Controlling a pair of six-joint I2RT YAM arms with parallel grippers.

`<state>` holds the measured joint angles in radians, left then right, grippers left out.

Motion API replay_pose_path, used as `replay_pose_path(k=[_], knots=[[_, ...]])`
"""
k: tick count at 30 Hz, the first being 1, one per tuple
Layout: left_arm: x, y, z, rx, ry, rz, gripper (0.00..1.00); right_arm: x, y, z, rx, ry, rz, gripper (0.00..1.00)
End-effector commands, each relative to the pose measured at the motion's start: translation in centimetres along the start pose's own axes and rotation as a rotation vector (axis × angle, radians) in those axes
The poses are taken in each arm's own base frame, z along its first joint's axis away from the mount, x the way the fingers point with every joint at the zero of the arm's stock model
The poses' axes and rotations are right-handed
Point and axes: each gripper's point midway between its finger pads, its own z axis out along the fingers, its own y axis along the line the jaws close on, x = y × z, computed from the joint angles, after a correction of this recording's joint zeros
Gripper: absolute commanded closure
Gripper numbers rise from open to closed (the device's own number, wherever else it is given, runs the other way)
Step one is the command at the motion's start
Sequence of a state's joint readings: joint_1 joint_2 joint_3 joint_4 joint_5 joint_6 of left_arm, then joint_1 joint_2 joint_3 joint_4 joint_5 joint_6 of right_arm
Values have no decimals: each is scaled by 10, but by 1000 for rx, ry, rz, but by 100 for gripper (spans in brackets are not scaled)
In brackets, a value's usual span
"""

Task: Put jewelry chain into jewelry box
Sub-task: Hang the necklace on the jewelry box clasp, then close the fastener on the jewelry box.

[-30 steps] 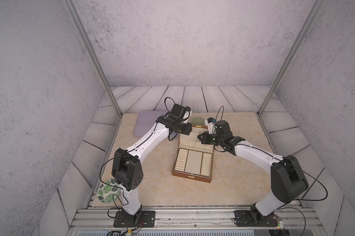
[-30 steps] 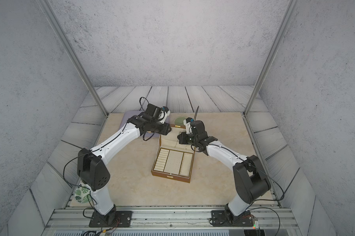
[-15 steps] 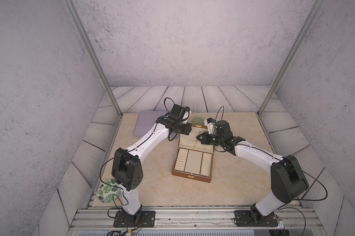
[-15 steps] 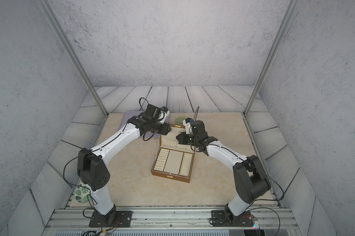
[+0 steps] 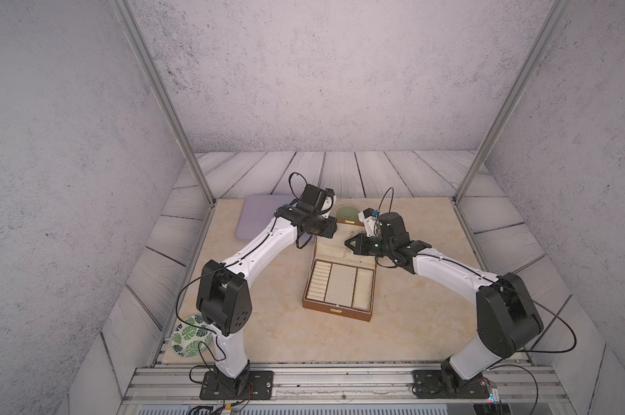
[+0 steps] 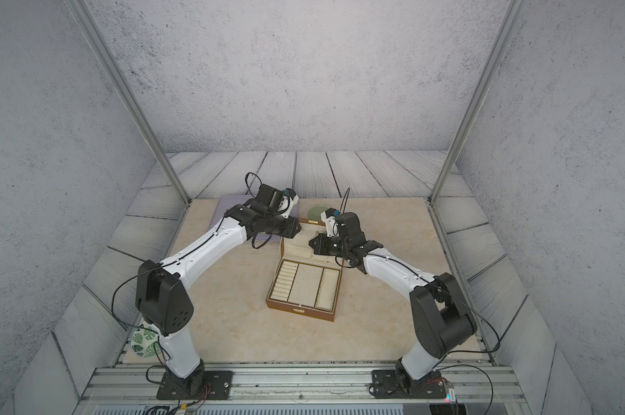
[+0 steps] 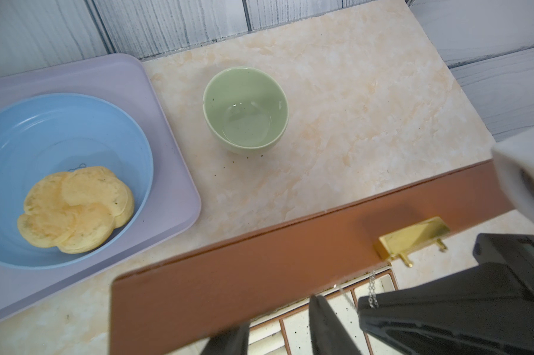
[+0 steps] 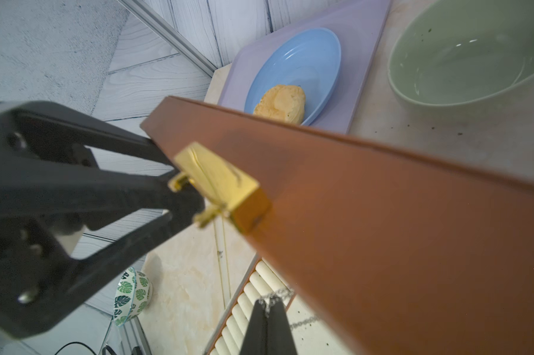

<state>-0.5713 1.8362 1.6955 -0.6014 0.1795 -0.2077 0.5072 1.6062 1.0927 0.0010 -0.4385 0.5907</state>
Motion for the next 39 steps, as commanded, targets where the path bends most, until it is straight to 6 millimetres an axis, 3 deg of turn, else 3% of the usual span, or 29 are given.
replay_pose_path(k=[1, 9, 11, 14, 20, 27, 34, 39], knots=[[-6, 2, -13, -5, -31, -6, 63, -2, -11, 1, 61, 8, -46, 100], [-6, 2, -14, -8, -31, -2, 63, -1, -27, 2, 148, 25, -79, 99], [-6, 2, -14, -7, -32, -1, 63, -1, -30, 1, 170, 21, -84, 93], [-6, 2, -14, -7, -30, -2, 63, -3, -33, -4, 195, 10, -96, 77], [-7, 2, -18, -5, -38, -6, 63, -6, -27, -16, 205, -4, -119, 69], [-8, 1, -40, -9, -78, -33, 62, -12, -13, -48, 219, -38, -151, 62], [7, 2, -63, 14, -124, -121, 61, -10, -6, -76, 246, -76, -216, 60], [29, 0, -67, 62, -147, -180, 59, -2, -10, -77, 251, -62, -256, 59]])
